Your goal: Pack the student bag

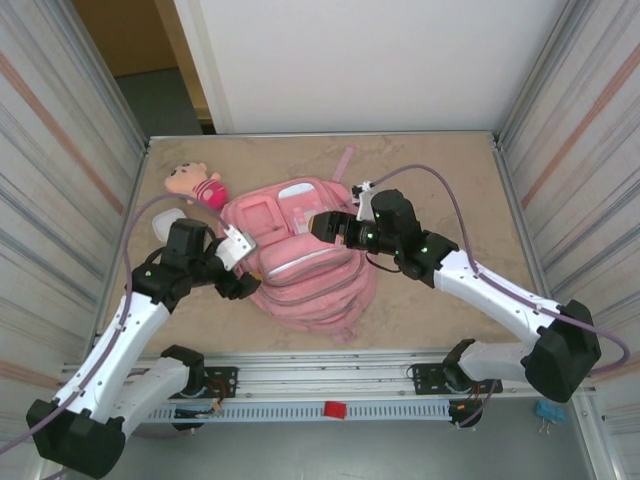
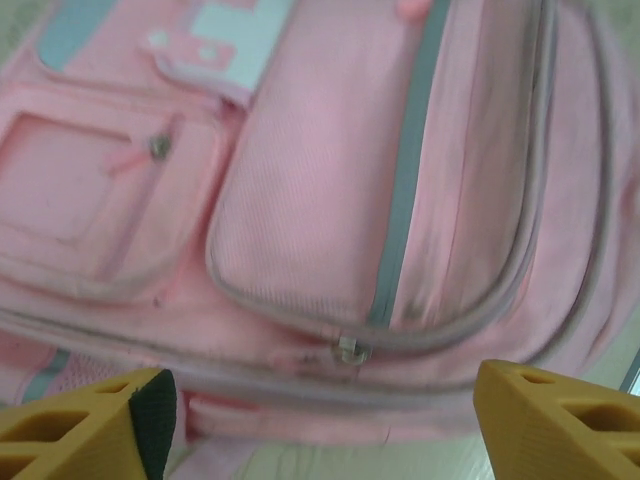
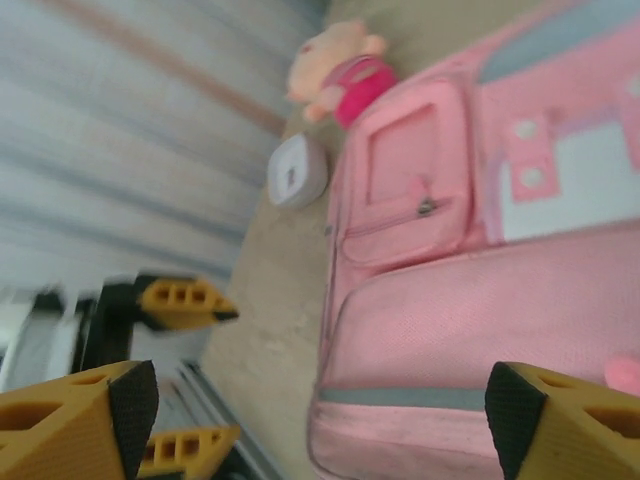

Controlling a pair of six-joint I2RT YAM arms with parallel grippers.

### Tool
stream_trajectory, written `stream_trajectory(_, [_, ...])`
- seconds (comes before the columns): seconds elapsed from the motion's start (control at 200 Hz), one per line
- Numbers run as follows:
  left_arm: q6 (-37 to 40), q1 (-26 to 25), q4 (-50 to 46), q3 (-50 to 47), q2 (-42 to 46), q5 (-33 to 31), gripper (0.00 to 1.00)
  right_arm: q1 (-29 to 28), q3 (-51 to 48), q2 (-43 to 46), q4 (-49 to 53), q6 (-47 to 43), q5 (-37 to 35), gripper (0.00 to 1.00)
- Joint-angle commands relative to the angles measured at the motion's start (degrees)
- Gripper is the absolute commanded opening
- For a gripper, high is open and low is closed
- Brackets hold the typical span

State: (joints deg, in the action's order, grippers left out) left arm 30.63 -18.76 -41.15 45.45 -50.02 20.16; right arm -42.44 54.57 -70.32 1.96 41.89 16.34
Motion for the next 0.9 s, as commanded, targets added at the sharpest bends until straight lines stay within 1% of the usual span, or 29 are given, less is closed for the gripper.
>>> stream_trajectory(0.0, [15.05,0.62,-6.94,-1.18,-1.25,-2.81,0.8,-0.82,1.05,1.41,3.35,-27.6,8.64,0.81])
stream_trajectory(0.08, [19.02,1.65,-5.95,-1.76,-2.35,-2.31,0.81,-2.49,1.57,0.75,6.76,-43.79,10.76,0.75])
stream_trajectory(0.115, [20.58,2.68,-5.07,-1.69,-2.99,-0.67,0.81,-3.49,1.95,-0.02,9.65,-52.26,11.04,0.73])
stream_trajectory(0.16, [21.76,4.34,-3.88,-1.59,-4.2,1.85,0.81,-4.28,2.72,-0.98,11.81,-59.2,11.02,0.72])
stream_trajectory(0.2, [22.51,5.71,-2.48,-1.59,-5.3,4.27,0.81,-4.71,3.04,-2.16,13.26,-64.73,11.28,0.72])
stream_trajectory(0.251, [24.16,6.56,-2.14,-1.0,-7.03,6.71,0.81,-4.68,3.48,-3.85,13.95,-69.57,12.02,0.72])
stream_trajectory(0.306, [25.17,6.72,-1.37,-0.5,-9.17,7.32,0.81,-5.01,4.15,-5.87,14.8,-74.48,11.98,0.71])
stream_trajectory(0.386, [26.28,6.73,-0.36,0.02,-12.28,7.38,0.82,-5.37,5.25,-9.05,15.74,-78.81,11.49,0.71])
stream_trajectory(0.486, [27.49,6.73,-1.26,1.47,-16.15,7.86,0.82,-5.53,5.66,-12.12,16.11,-82.97,13.35,0.72])
stream_trajectory(0.601, [27.55,6.73,-0.67,2.16,-18.7,8.29,0.82,-5.38,5.64,-15.01,16.02,-85.23,13.36,0.72])
stream_trajectory(0.772, [28.65,6.77,0.32,3.63,-22.15,8.83,0.82,-5.5,5.12,-17.07,15.19,-87.26,9.24,0.7])
stream_trajectory(0.832, [29.43,6.72,0.23,4.16,-23.5,8.64,0.82,-5.14,4.74,-17.38,14.27,-87.25,8.8,0.64])
stream_trajectory(0.897, [30.73,5.87,-0.8,4.92,-25.31,6.68,0.81,-4.8,5.16,-17.18,14.45,-87.25,9.5,0.53])
